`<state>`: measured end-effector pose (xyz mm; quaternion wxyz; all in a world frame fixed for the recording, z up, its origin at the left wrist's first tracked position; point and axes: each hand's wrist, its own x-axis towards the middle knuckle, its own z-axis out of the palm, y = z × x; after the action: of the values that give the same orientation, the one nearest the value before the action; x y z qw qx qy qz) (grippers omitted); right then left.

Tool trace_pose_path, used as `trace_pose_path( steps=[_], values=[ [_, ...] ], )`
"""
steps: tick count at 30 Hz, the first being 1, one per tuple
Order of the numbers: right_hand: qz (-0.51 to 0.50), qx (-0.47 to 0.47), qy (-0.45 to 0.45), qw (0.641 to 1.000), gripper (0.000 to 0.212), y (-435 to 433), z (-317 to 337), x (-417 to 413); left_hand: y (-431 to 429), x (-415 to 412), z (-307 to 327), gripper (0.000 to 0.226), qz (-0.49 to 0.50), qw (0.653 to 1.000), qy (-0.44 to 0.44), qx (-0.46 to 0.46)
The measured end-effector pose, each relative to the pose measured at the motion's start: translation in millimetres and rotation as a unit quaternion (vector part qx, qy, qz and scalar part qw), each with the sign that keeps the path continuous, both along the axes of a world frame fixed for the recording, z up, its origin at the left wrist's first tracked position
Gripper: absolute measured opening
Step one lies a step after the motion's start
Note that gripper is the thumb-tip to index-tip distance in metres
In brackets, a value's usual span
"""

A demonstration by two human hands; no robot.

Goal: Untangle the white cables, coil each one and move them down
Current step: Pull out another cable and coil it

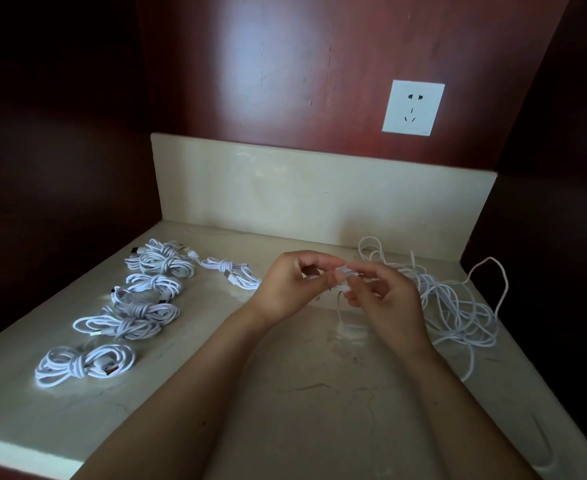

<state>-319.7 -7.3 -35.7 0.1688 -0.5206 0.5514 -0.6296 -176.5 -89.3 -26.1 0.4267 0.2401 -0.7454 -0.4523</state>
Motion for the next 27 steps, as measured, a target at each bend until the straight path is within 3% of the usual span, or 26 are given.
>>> trace_pose_path(
  steps=[4,8,11,15,20,27],
  values=[
    [-0.032,-0.009,-0.015,0.999,0.019,-1,-2,2,-3,8,1,0.037,-0.029,0.996,-0.069,0.040],
    [-0.023,0.013,0.003,1.000,0.024,-1,-8,9,-11,24,12,0.031,-0.041,0.989,-0.141,-0.011],
    [-0.032,0.027,0.089,0.995,0.023,-5,-13,17,-15,43,15,0.022,-0.014,0.965,-0.242,-0.102],
    [-0.017,0.061,0.227,0.972,0.018,-13,-17,34,-20,67,-1,0.019,-0.004,0.930,-0.271,-0.249],
    [0.037,0.093,0.336,0.937,0.020,-21,-25,40,-28,81,-21,0.036,0.087,0.878,-0.378,-0.281],
    [0.040,0.103,0.405,0.907,0.016,-21,-23,41,-25,83,-29,0.035,0.113,0.867,-0.393,-0.286]
  ],
)
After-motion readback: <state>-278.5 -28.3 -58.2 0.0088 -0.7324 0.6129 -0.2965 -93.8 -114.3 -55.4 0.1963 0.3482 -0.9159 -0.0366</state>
